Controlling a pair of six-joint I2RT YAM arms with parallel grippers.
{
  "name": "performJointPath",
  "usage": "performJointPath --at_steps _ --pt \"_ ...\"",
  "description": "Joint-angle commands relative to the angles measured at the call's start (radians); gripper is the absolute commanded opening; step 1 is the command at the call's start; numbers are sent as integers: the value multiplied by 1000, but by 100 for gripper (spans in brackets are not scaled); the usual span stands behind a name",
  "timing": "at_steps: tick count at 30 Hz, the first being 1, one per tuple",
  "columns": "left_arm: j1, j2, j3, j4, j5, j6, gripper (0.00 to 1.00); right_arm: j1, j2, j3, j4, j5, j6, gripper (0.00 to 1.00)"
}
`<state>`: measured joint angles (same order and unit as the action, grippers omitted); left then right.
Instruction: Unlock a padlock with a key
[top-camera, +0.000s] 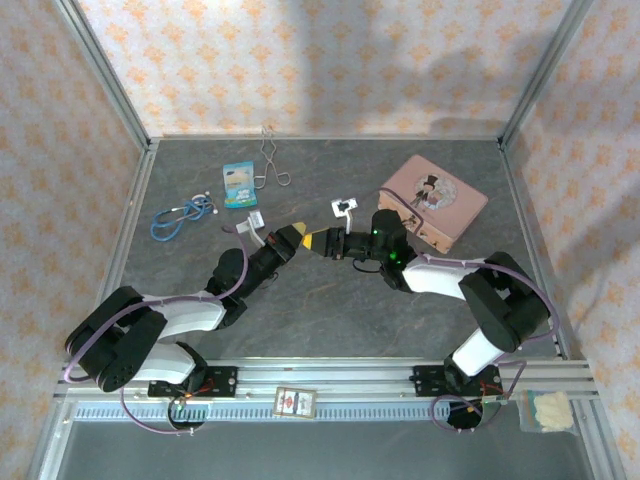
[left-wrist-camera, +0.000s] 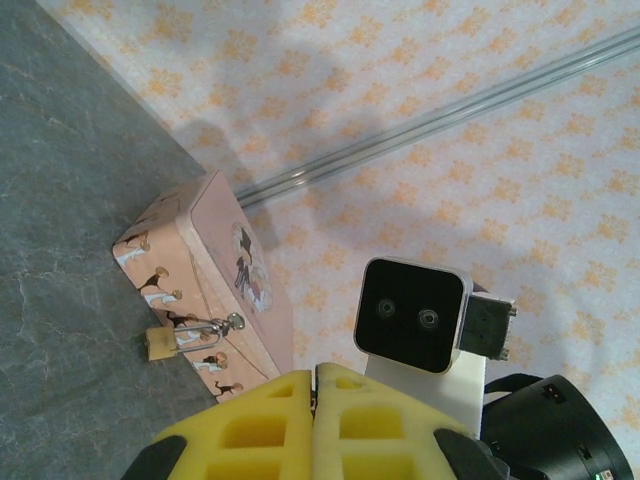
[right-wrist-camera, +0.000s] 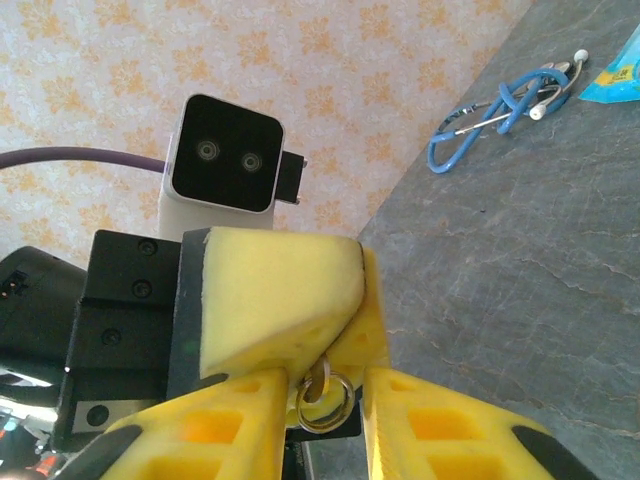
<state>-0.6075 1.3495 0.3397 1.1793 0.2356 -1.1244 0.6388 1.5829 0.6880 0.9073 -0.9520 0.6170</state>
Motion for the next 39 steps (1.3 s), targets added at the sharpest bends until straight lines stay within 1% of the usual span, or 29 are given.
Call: performJointPath --at_steps 1,3,5,6,8,11,14,15,17,19,21,25,27,30,34,39 --pt "-32 13 33 57 12 23 0 11 16 22 70 -26 21 23" --pt "-41 22 32 59 8 21 0 12 20 27 74 -29 29 20" --pt "-44 31 30 76 9 13 0 12 22 26 73 -31 32 14" --pt "-45 35 29 86 8 8 2 12 22 25 66 -27 31 11" --pt "-45 39 28 101 8 -1 5 10 28 26 45 -22 22 0" --pt "-45 31 31 99 6 0 10 7 25 31 9 -7 2 0" --pt "-44 9 27 77 -4 12 23 -4 12 36 -41 -11 -39 0" --pt "-44 -2 25 64 -11 17 30 -11 7 40 -62 -14 -57 0" --pt "-40 -26 17 43 -24 29 49 -22 -6 53 -117 -31 -102 0" --pt "-26 -55 13 8 -28 41 58 -30 -21 76 -209 -42 -171 0" --pt "2 -80 10 -25 -11 50 60 -34 -36 100 -316 -51 -257 0" --pt "63 -105 18 -71 69 68 61 -45 -47 140 -450 -92 -355 0" --pt "88 -110 33 -115 126 96 61 -49 -47 167 -534 -114 -414 0" --pt "107 -119 62 -204 186 156 61 -49 -47 203 -633 -114 -483 0" --pt "110 -123 94 -293 231 226 61 -51 -51 225 -676 -124 -511 0" --pt "112 -109 89 -283 253 233 60 -52 -56 230 -677 -122 -512 0"
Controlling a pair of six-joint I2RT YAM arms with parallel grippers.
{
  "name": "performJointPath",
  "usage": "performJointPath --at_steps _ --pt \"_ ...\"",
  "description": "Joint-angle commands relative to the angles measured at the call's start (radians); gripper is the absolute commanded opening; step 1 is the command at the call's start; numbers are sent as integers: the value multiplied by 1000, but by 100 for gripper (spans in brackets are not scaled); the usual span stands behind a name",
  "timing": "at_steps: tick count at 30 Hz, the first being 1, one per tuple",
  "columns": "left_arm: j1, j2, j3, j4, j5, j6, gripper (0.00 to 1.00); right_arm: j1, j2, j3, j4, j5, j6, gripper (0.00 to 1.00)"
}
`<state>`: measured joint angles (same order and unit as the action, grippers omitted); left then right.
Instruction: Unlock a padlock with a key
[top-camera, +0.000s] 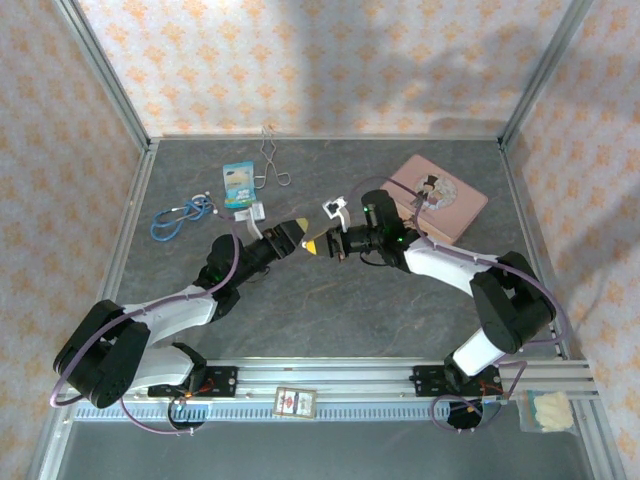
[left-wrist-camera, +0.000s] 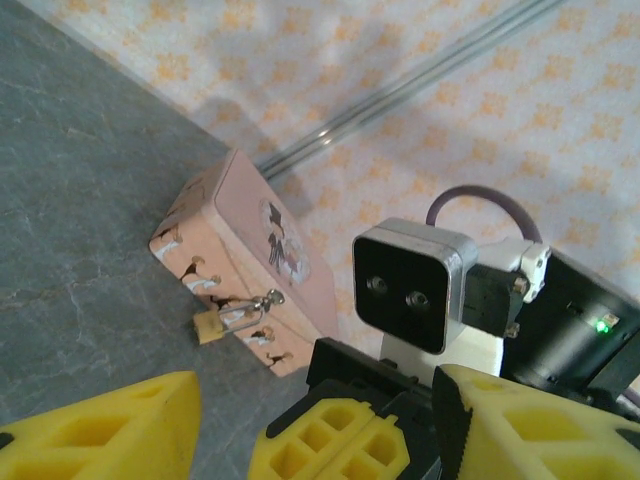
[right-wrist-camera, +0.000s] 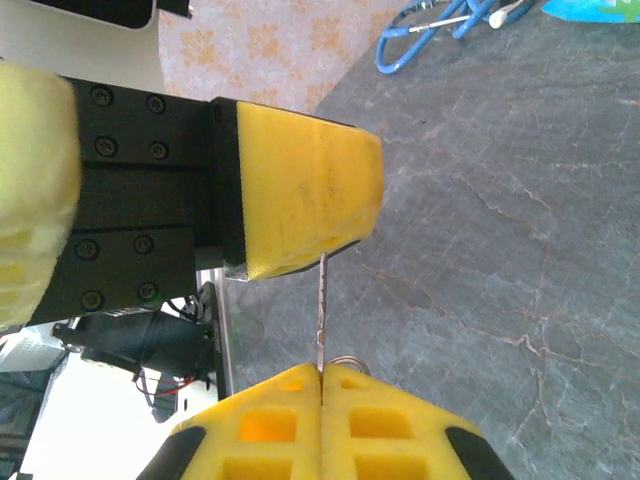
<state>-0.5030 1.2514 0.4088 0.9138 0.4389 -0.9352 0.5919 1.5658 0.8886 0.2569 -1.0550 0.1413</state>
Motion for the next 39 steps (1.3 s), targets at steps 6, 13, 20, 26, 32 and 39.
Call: performJointPath --at_steps 6,13,20,26,32,39 --pt "6 7 -4 19 63 31 57 -15 -56 21 5 -17 -10 0" --pt "3 35 -14 57 77 11 53 -17 -60 10 45 -15 18 0" --pt "-2 50 -8 76 89 9 31 -16 -49 4 81 -11 44 0" --pt "-3 39 -2 60 75 19 0 -18 -41 22 38 -2 21 0" --pt "-1 21 6 -9 -15 50 0 -38 -100 33 -27 259 51 48" --pt "0 32 5 -171 -289 24 0 -110 -253 7 -213 1100 192 100"
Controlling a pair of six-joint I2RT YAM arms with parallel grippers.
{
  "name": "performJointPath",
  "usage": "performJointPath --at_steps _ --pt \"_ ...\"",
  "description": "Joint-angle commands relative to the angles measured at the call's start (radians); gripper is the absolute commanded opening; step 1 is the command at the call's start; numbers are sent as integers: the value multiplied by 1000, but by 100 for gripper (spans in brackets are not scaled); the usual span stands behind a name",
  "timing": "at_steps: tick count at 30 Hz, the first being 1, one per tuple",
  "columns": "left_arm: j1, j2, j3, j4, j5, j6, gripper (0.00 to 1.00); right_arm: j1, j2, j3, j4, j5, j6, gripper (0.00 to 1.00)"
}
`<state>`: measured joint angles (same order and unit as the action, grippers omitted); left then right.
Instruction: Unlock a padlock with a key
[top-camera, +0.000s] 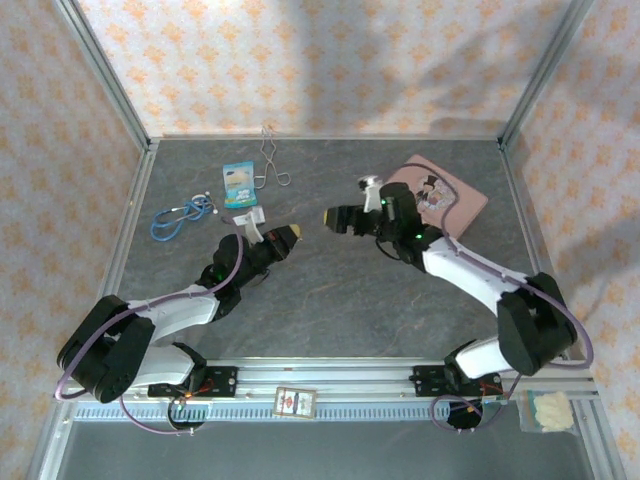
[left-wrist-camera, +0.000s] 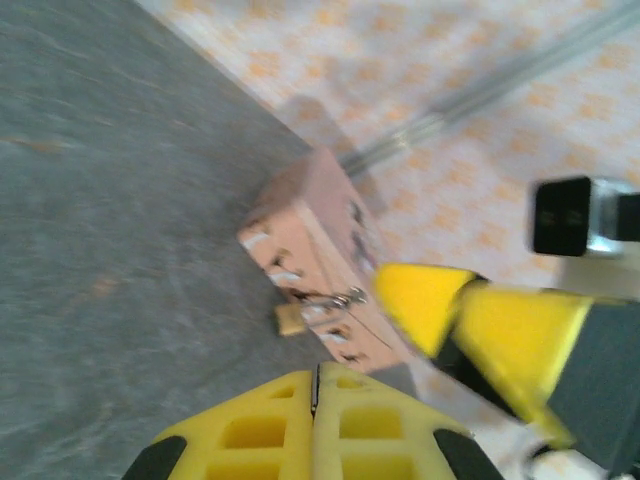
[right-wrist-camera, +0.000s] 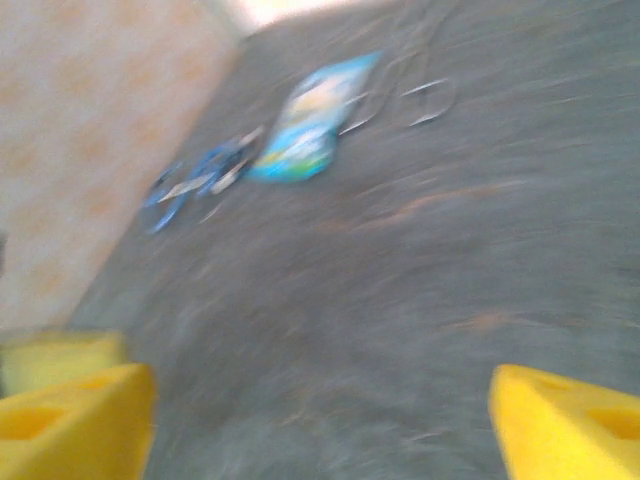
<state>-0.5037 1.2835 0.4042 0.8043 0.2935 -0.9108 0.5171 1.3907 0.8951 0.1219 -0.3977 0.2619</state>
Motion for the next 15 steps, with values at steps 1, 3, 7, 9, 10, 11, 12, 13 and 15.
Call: performJointPath --at_steps 1,3,7,9,10,11,12,13,15 --pt "2 13 3 -47 -152 -11 0 -59 -107 -21 -86 531 93 100" --pt "2 43 -9 -7 -151 -32 0 -118 -152 -56 -107 650 127 100" --pt "4 95 -12 38 -136 -59 0 -312 -204 -90 -163 719 167 100" --pt "4 114 -7 51 -128 -66 0 -417 -205 -106 -160 676 173 100" --pt "4 121 -4 55 -124 -71 0 -457 -205 -115 -158 677 174 100" --pt "4 126 0 57 -119 -72 0 -485 -204 -119 -157 679 175 100" --pt "3 130 3 58 -114 -72 0 -515 -197 -124 -154 675 178 100" --pt "3 132 5 59 -113 -73 0 -544 -188 -132 -149 660 183 100" --pt "3 134 4 61 -114 -77 0 -596 -165 -146 -129 601 192 100"
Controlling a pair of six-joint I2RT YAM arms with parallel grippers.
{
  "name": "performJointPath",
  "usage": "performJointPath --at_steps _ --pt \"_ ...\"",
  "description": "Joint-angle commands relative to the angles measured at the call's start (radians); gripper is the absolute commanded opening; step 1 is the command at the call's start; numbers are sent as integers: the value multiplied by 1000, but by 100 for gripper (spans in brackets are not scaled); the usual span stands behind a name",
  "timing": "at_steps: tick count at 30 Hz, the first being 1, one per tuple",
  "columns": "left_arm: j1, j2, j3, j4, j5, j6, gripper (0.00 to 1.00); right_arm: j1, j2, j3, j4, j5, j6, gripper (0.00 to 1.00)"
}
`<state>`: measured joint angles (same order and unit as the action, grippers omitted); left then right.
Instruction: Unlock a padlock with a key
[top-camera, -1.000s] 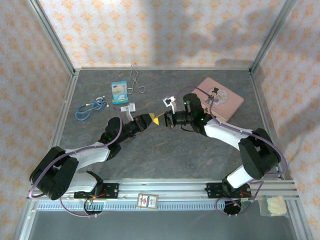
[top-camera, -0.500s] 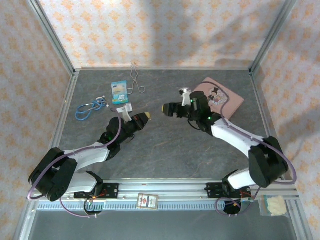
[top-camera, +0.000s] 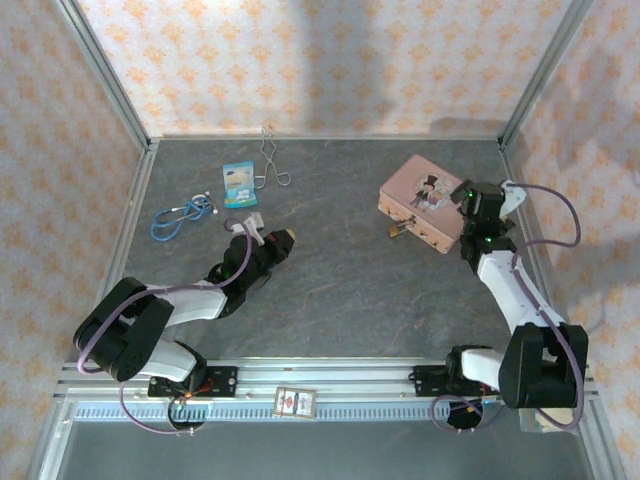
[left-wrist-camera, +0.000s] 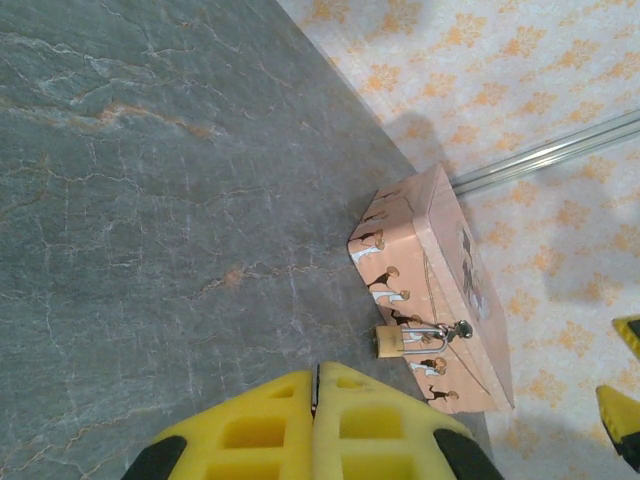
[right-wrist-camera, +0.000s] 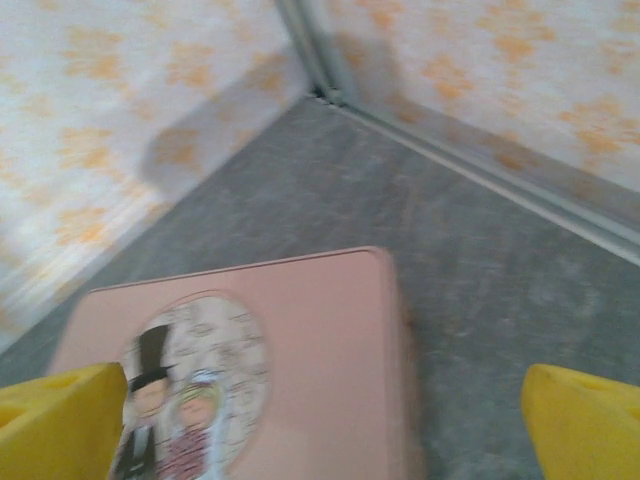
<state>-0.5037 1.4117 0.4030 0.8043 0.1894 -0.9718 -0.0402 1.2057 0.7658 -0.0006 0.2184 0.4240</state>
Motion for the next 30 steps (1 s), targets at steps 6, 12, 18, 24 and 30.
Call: performJointPath --at_steps 6,12,18,24,30 --pt "3 1 -3 61 -11 -14 0 -79 154 2 62 -234 -38 100" --pt "20 -33 -22 61 -17 3 0 -79 274 31 126 -329 -84 100" --pt "151 -162 -50 -38 -13 57 0 -79 333 43 196 -419 -151 100" --pt "256 -313 -31 -186 -43 156 0 -78 432 106 176 -622 -248 90" --pt "268 -363 -44 -195 -53 154 0 19 530 195 89 -728 -394 82"
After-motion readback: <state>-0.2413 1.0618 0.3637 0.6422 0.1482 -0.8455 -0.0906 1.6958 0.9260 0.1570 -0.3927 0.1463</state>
